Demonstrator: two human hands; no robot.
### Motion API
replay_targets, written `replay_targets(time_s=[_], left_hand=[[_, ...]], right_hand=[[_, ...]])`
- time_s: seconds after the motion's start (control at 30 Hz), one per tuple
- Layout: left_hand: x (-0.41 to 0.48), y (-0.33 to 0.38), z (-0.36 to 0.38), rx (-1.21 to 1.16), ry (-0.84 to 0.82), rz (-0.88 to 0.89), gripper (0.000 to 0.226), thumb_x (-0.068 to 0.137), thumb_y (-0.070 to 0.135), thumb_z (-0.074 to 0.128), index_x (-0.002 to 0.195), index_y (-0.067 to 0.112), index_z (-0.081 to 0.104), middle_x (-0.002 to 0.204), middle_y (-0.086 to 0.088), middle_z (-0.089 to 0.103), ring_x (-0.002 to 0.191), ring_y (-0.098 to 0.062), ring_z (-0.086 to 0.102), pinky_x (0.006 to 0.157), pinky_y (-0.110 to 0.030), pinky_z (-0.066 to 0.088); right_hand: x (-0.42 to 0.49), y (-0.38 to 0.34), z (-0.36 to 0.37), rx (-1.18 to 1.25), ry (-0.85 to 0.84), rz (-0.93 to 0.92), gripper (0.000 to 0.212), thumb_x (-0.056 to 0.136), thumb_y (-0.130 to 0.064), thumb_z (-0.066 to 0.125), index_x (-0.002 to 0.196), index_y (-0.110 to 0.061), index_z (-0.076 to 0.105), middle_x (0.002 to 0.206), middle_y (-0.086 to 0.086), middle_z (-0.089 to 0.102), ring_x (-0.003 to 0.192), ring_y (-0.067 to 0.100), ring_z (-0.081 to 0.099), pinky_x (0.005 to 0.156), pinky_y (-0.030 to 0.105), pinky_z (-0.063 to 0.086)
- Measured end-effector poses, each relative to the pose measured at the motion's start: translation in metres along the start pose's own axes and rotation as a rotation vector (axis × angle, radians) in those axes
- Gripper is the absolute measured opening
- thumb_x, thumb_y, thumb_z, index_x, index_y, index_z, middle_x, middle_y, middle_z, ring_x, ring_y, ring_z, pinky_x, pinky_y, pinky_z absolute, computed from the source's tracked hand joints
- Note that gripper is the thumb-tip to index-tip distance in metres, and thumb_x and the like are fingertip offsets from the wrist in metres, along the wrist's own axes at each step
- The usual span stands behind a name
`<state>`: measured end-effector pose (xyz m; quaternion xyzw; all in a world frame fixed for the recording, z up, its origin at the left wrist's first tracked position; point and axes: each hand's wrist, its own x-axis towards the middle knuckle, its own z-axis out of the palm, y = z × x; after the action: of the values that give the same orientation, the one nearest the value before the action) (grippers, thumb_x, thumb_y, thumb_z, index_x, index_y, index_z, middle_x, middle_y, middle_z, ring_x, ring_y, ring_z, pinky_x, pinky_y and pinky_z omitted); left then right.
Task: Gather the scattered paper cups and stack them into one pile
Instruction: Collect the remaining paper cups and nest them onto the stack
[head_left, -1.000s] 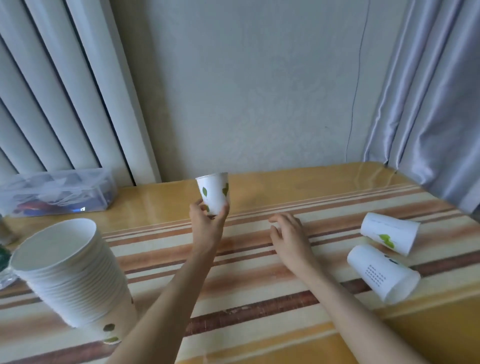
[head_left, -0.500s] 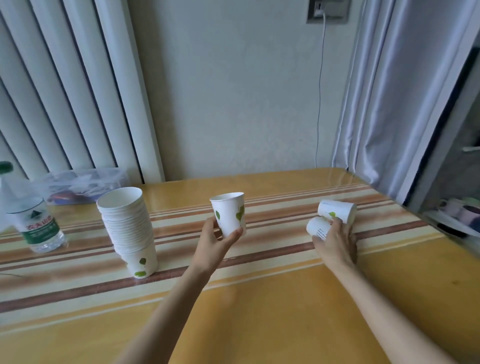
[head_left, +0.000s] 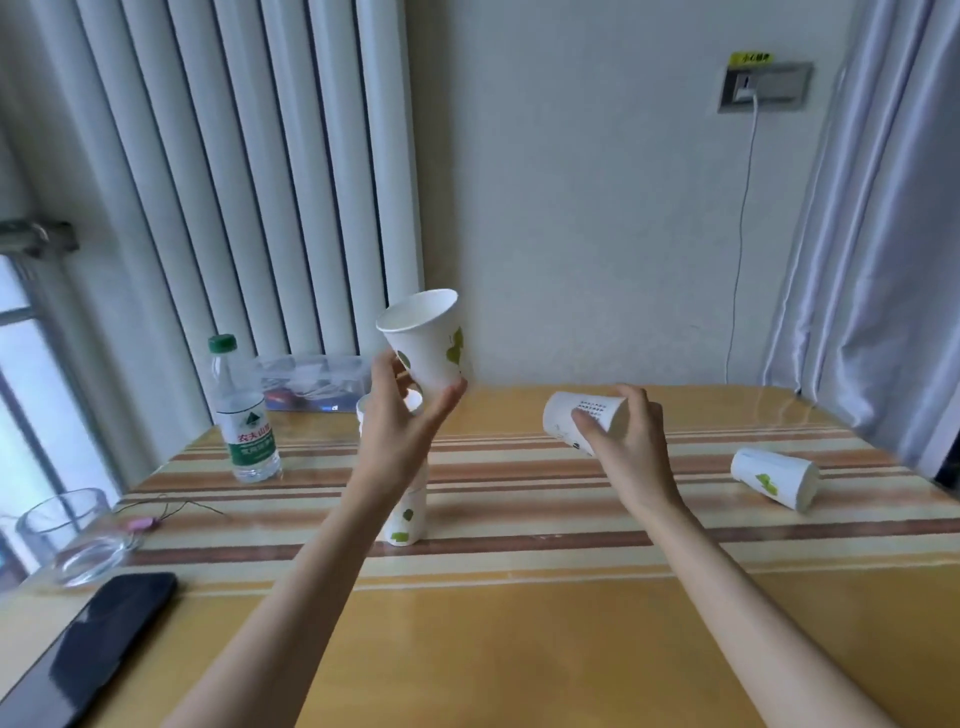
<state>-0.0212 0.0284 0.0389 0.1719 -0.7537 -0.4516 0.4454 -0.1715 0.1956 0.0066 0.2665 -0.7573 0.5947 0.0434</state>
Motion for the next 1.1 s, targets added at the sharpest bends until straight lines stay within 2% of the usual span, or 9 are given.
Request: replay_targets(time_s=[0.07,0.13,0.27,0.37,0.5,0.63,0.8,0.97,1.1], left_hand=[[0.01,-0.002,-0.019,0.074,0.056,0.018,0.082,0.084,0.028,0.072,0.145,0.017,0.019,0.117,-0.005,0.056,0.107,-0.016,0.055,0.092,-0.028,0.037],[0.019,-0.008,-0.03,0.116,0.057,-0.003,0.094,0.086,0.026,0.07,0.151,0.023,0.001,0.135,-0.013,0.053,0.116,-0.017,0.05,0.095,-0.027,0.031],[0.033,-0.029,-0.037,0.13,0.056,-0.067,0.099,0.087,0.019,0.068,0.152,0.024,-0.006,0.154,-0.016,0.036,0.136,-0.027,0.043,0.091,-0.016,0.029],[0.033,-0.043,-0.037,0.14,0.019,-0.109,0.106,0.082,0.029,0.072,0.152,0.025,-0.007,0.152,-0.018,0.039,0.136,-0.031,0.042,0.101,-0.028,0.032],[0.022,-0.057,-0.037,0.099,-0.067,-0.175,0.112,0.064,0.062,0.065,0.149,0.04,-0.003,0.157,-0.011,0.024,0.143,-0.031,0.03,0.117,-0.055,0.026],[0.012,-0.059,-0.033,0.072,-0.095,-0.202,0.125,0.058,0.059,0.074,0.152,0.026,0.0,0.156,-0.005,0.016,0.145,-0.022,0.023,0.119,-0.045,0.024],[0.006,-0.086,-0.031,0.059,-0.115,-0.222,0.094,0.056,0.048,0.082,0.132,0.034,0.029,0.136,-0.004,0.045,0.126,-0.021,0.05,0.107,-0.042,0.044],[-0.001,-0.114,-0.031,-0.007,-0.15,-0.307,0.091,0.053,0.053,0.082,0.13,0.023,0.044,0.122,-0.002,0.062,0.114,-0.018,0.062,0.098,-0.045,0.052],[-0.002,-0.118,-0.029,-0.044,-0.143,-0.282,0.084,0.058,0.048,0.08,0.131,0.023,0.046,0.123,-0.001,0.063,0.114,-0.015,0.062,0.097,-0.04,0.052]], right_hand=[[-0.003,-0.009,0.015,0.021,-0.018,-0.04,0.053,0.084,-0.029,0.065,0.129,-0.02,0.038,0.128,0.005,0.038,0.123,0.021,0.037,0.095,0.029,0.032],[-0.006,-0.014,0.029,0.049,-0.025,-0.056,0.056,0.084,-0.028,0.064,0.131,-0.021,0.036,0.13,0.004,0.038,0.123,0.019,0.036,0.095,0.028,0.03],[-0.01,-0.014,0.047,0.085,-0.033,-0.062,0.053,0.084,-0.026,0.064,0.13,-0.023,0.037,0.122,-0.003,0.034,0.113,0.013,0.037,0.091,0.027,0.03],[-0.008,-0.012,0.055,0.091,-0.031,-0.058,0.058,0.083,-0.028,0.067,0.126,-0.017,0.031,0.124,-0.003,0.036,0.114,0.015,0.039,0.093,0.03,0.035],[0.002,-0.014,0.06,0.064,-0.035,-0.045,0.057,0.081,-0.032,0.068,0.122,-0.013,0.033,0.122,-0.003,0.039,0.11,0.015,0.041,0.086,0.027,0.034],[0.014,-0.037,0.069,0.115,0.039,-0.124,0.049,0.082,-0.033,0.067,0.122,-0.015,0.047,0.126,-0.001,0.047,0.11,0.007,0.041,0.09,0.02,0.03],[0.036,-0.096,0.098,0.177,0.044,-0.3,0.045,0.082,-0.035,0.067,0.121,-0.016,0.054,0.124,0.0,0.052,0.109,0.005,0.045,0.092,0.017,0.032],[0.044,-0.119,0.145,-0.048,-0.19,-0.448,0.044,0.082,-0.036,0.066,0.121,-0.017,0.057,0.124,0.004,0.054,0.119,0.02,0.049,0.095,0.025,0.035],[0.037,-0.103,0.165,-0.181,-0.346,-0.496,0.042,0.083,-0.04,0.063,0.121,-0.025,0.057,0.126,-0.001,0.053,0.12,0.017,0.046,0.088,0.021,0.033]])
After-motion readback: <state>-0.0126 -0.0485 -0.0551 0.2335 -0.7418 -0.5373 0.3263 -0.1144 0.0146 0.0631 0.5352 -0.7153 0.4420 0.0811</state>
